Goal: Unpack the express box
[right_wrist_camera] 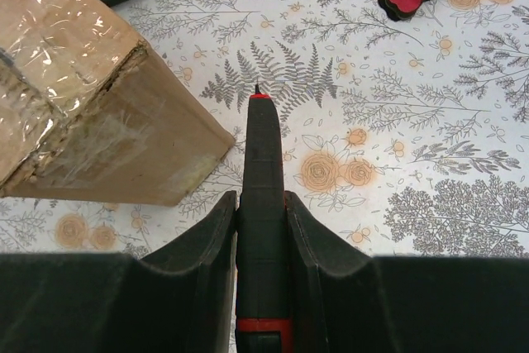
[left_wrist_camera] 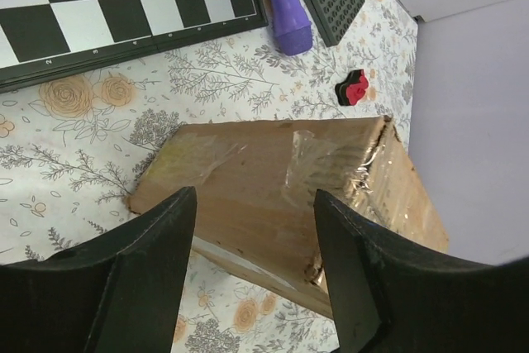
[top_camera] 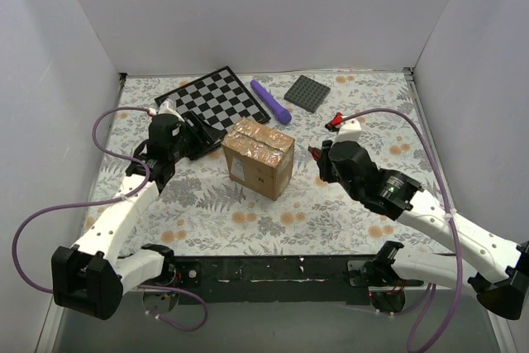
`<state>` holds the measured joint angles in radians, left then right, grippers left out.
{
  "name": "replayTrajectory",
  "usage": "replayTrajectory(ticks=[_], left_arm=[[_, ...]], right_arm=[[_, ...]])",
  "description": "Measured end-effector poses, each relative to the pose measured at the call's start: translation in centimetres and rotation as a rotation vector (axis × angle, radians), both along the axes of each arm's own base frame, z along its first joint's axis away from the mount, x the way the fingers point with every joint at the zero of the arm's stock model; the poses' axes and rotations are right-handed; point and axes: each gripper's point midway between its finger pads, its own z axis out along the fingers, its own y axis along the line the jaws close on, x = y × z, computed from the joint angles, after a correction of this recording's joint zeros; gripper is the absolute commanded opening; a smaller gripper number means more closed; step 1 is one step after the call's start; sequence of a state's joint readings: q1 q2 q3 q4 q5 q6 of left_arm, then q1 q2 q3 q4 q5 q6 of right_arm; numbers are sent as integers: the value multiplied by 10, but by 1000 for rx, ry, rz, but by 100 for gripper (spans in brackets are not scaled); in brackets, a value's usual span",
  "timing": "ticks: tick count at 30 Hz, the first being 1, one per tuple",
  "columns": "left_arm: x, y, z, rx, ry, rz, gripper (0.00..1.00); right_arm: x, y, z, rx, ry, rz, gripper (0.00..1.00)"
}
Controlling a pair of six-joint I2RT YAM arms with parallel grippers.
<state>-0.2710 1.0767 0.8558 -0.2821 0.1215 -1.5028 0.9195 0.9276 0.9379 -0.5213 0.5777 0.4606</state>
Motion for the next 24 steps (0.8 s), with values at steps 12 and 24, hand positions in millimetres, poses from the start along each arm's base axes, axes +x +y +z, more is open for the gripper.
replayTrajectory(ticks=[12,24], left_arm=[[-21,-30,-31,-73,25,-133,42],[-28,-14,-13,-20,-12,-18,57]], right_arm=[[25,29,-11,-26,-28,17,1],[35,23,4,-38,-71,-22,1]])
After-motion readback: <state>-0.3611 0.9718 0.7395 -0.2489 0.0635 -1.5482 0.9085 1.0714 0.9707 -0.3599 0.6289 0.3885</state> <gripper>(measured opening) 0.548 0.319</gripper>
